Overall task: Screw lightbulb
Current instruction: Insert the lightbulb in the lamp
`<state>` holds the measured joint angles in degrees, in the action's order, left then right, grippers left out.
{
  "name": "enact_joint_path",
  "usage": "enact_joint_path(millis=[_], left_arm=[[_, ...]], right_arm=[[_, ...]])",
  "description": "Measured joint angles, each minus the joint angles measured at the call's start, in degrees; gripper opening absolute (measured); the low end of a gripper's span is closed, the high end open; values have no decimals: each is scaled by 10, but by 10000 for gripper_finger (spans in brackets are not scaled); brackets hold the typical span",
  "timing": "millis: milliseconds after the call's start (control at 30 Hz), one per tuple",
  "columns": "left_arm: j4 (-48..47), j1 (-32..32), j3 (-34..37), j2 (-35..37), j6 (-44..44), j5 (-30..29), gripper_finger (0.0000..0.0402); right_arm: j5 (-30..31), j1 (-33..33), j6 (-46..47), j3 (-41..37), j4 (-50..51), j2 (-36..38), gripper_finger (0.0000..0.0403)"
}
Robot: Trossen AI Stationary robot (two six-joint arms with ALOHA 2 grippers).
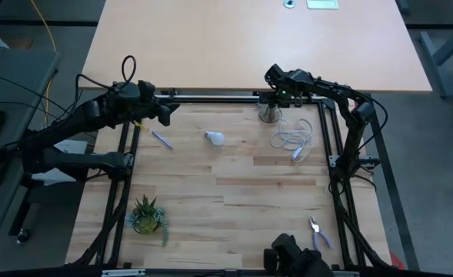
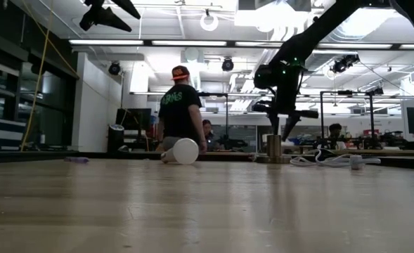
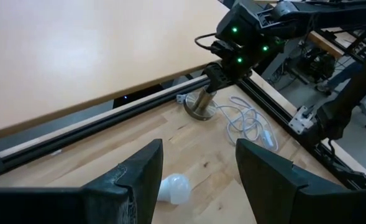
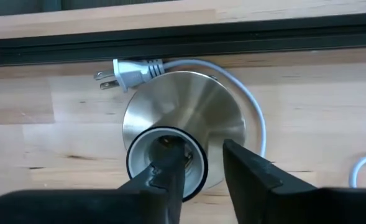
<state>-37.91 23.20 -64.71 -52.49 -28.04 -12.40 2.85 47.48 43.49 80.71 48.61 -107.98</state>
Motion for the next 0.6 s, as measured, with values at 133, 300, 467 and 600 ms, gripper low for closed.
enact_joint_path(millis=[133,300,467,600], left_arm=[[0,0,0,0,-3,0,195],[0,0,0,0,-3,0,195],[0,0,0,0,-4,0,195],[0,0,0,0,-4,0,195]], right_arm=[[-4,0,-4,0,0,-6,69],[-21,-1,2,1,-3,-23,60],[-19,-3,11,1,-1,-22,60],[-24,-4,0,0,4,-15,52]])
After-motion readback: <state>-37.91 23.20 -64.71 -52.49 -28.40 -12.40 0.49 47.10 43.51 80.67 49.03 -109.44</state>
